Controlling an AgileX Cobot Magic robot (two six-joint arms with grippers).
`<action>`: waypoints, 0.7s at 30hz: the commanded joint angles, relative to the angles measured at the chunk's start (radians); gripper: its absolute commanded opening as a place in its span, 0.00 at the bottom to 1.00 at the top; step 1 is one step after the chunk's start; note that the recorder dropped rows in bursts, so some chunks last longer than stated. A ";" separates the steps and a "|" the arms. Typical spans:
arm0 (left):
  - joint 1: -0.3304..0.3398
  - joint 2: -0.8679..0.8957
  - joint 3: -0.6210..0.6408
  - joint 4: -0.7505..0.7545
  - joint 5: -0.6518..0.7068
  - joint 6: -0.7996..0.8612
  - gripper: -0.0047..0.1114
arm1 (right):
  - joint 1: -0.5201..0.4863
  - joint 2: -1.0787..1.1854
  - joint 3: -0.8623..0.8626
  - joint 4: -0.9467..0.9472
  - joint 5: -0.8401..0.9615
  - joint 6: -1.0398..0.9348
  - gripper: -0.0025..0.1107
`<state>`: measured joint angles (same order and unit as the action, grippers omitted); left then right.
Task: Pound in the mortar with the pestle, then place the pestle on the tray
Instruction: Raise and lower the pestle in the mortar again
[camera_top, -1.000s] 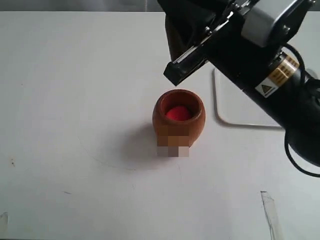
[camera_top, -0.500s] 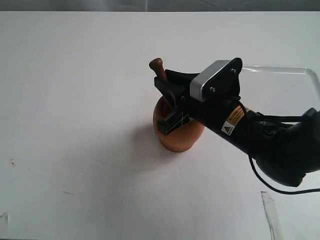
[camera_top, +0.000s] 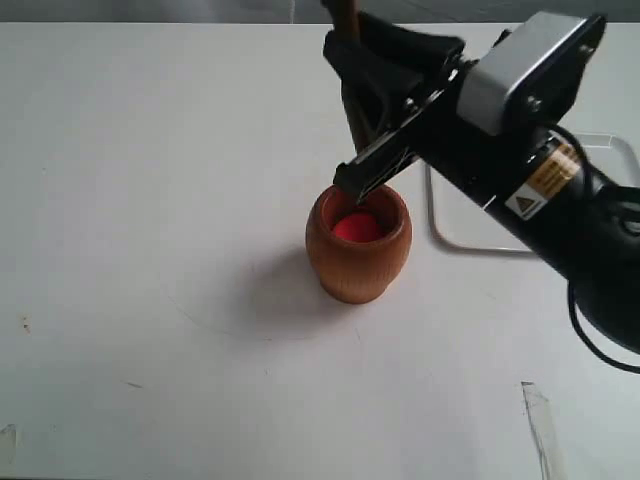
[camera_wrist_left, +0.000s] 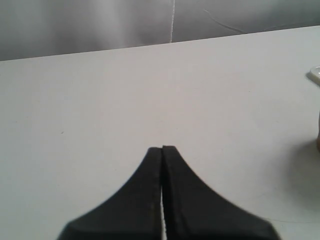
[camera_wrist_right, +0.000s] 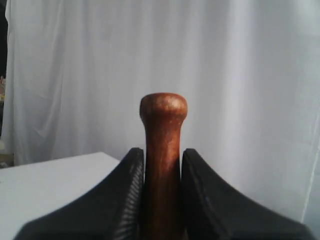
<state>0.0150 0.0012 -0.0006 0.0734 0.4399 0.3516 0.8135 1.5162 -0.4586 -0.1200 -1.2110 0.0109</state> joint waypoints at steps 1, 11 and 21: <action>-0.008 -0.001 0.001 -0.007 -0.003 -0.008 0.04 | 0.004 -0.030 0.003 -0.012 -0.010 -0.011 0.02; -0.008 -0.001 0.001 -0.007 -0.003 -0.008 0.04 | 0.004 0.232 0.003 0.021 -0.010 -0.001 0.02; -0.008 -0.001 0.001 -0.007 -0.003 -0.008 0.04 | 0.004 0.328 0.003 0.023 -0.010 0.014 0.02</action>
<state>0.0150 0.0012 -0.0006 0.0734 0.4399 0.3516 0.8135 1.8586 -0.4606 -0.1033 -1.2217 0.0222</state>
